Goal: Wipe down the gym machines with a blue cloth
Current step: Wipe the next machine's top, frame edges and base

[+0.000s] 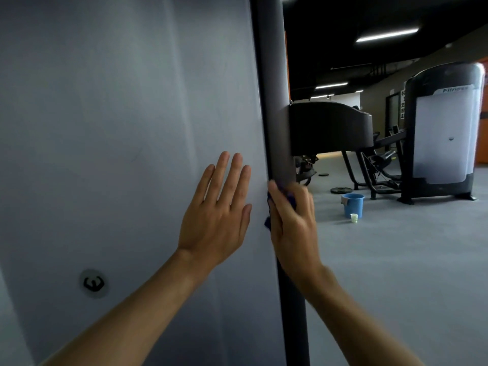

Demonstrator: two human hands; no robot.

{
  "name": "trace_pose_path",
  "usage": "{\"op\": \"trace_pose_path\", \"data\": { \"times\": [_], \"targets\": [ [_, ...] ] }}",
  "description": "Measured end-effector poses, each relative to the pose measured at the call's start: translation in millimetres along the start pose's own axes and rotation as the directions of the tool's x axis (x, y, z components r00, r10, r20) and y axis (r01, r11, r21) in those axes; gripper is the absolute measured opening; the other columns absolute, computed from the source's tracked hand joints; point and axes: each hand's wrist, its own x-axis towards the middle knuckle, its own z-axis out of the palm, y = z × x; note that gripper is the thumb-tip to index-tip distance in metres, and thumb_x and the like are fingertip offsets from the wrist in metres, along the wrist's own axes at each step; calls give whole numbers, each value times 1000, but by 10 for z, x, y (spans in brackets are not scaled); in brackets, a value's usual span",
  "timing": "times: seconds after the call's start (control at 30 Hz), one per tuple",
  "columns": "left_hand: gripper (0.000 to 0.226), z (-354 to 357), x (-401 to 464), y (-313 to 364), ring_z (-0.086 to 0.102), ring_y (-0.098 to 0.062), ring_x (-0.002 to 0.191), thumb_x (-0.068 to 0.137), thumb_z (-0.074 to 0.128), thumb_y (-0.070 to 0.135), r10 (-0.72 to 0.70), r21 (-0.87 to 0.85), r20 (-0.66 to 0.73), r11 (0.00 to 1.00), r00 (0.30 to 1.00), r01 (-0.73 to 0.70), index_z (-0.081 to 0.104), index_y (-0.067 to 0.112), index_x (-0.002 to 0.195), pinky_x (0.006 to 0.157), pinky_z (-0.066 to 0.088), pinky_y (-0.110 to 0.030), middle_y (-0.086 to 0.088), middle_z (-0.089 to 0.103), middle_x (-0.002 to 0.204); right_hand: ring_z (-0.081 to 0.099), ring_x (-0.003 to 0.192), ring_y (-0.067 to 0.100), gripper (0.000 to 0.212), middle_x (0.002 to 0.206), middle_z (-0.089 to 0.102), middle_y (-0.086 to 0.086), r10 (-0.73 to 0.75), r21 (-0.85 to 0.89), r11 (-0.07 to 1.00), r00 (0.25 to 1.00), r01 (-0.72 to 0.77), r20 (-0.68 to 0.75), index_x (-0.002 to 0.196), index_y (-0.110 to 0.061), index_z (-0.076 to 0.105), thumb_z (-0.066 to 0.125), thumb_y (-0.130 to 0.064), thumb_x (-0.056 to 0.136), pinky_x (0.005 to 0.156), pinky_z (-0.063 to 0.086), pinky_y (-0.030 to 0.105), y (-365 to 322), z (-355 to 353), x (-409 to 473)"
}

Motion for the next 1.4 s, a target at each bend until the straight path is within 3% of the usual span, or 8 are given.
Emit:
{"op": "trace_pose_path", "data": {
  "times": [0.13, 0.43, 0.6, 0.77, 0.97, 1.13, 1.27, 1.4],
  "targets": [
    [69, 33, -231, 64, 6, -41, 159, 112, 33, 39, 20, -19, 14, 1000, 1000, -19, 12, -2, 164, 128, 19, -55, -25, 7, 171, 60, 97, 27, 52, 126, 48, 9, 23, 22, 999, 994, -25, 106, 137, -4, 61, 76, 1, 88, 71, 61, 31, 45, -106, -519],
    [70, 83, -407, 160, 5, -41, 159, 112, 29, 43, 16, -14, 46, 1000, 999, -15, 12, -2, 164, 129, 15, -55, -26, 6, 171, 59, 97, 28, 23, 111, 58, 13, -1, 69, 998, 986, 13, -166, 121, -2, 68, 59, -10, 102, 78, 56, 42, -83, 20, 595],
    [68, 124, -519, 214, 10, -43, 158, 112, 33, 43, 40, -23, 12, 999, 999, -40, 17, 0, 164, 127, 20, -57, -27, 11, 170, 61, 101, 26, 31, 124, 51, 6, 10, 84, 996, 998, -4, -67, 131, -3, 65, 59, -15, 104, 81, 58, 36, 64, 22, -316],
    [70, 153, -753, 325, 13, -44, 158, 111, 38, 43, 76, -32, 25, 997, 997, -75, 20, 1, 163, 126, 22, -57, -28, 14, 169, 63, 96, 27, 31, 116, 57, 7, 62, 124, 990, 998, -65, 31, 127, -2, 68, 61, -18, 102, 80, 57, 31, 86, -64, -617],
    [71, 170, -775, 314, 10, -42, 159, 111, 33, 46, 84, -30, 33, 996, 996, -83, 17, 2, 164, 128, 19, -56, -27, 10, 170, 60, 99, 27, 26, 112, 57, 12, 124, 122, 987, 981, -106, -151, 124, -2, 69, 60, -11, 101, 85, 57, 37, -87, 71, 164],
    [71, 228, -887, 408, 10, -42, 159, 111, 34, 43, 56, -35, 15, 998, 998, -55, 15, 1, 164, 127, 20, -56, -26, 11, 170, 51, 108, 13, 41, 126, 50, 15, 60, 89, 994, 998, -61, 5, 141, -4, 57, 58, -16, 103, 93, 45, 9, 74, -4, -701],
    [73, 289, -1158, 582, 10, -42, 159, 111, 35, 43, 62, -42, 38, 997, 997, -60, 14, -3, 163, 128, 19, -56, -28, 10, 170, 54, 112, 18, 50, 135, 41, 11, 99, 30, 994, 976, -106, 196, 150, -6, 48, 51, -24, 103, 94, 54, 23, 141, -68, -1637],
    [73, 331, -1368, 707, 15, -41, 158, 109, 40, 43, 65, -30, 35, 997, 997, -64, 20, -4, 162, 128, 20, -54, -27, 16, 169, 58, 95, 8, 46, 125, 46, 4, 137, 125, 979, 973, -162, 188, 138, -3, 58, 48, -33, 105, 77, 59, 25, 166, -75, -1343]
  ]
}}
